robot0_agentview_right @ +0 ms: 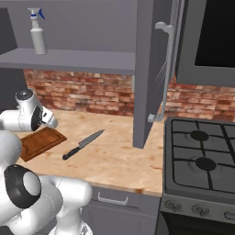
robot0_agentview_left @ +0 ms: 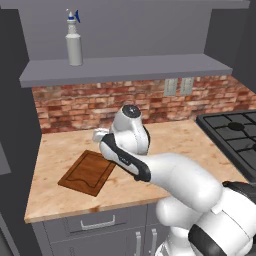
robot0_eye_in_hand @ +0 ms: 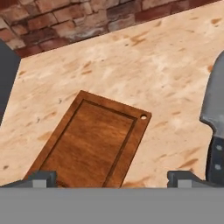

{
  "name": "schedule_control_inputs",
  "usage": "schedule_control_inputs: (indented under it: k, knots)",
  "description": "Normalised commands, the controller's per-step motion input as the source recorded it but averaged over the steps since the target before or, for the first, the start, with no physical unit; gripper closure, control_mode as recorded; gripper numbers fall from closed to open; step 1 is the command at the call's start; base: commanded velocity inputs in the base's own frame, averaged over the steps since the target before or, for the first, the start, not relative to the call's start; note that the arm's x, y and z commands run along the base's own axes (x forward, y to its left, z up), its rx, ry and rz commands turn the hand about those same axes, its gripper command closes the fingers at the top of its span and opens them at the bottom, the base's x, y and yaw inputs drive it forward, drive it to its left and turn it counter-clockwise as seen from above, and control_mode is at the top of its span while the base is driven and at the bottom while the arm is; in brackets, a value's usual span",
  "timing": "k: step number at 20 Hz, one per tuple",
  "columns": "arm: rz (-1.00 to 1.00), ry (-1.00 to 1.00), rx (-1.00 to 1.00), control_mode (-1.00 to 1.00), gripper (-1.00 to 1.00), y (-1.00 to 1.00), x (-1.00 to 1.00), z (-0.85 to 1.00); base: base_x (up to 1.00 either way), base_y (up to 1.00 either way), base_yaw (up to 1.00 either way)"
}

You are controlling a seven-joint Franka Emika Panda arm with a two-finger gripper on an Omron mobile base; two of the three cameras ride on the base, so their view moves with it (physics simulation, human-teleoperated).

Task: Move the cutting board and knife to the sink. Then move spray from the cabinet to the counter.

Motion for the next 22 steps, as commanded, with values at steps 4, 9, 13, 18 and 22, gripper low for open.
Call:
schedule_control_inputs:
  k: [4,9,13,18,22]
  knots:
    - [-0.02,0.0,0.06,-1.0,-1.0,0.15,0.27,-0.24,0.0,0.0,0.0]
    - [-0.02,0.0,0.03,-1.0,-1.0,0.15,0.31,-0.19,0.0,0.0,0.0]
    - [0.0,0.0,0.0,-1.0,-1.0,0.16,0.33,-0.12,0.0,0.0,0.0]
    - [-0.01,0.0,0.0,-1.0,-1.0,0.16,0.31,-0.03,0.0,0.0,0.0]
    - [-0.02,0.04,-0.04,-1.0,-1.0,0.13,0.28,0.0,0.0,0.0,0.0]
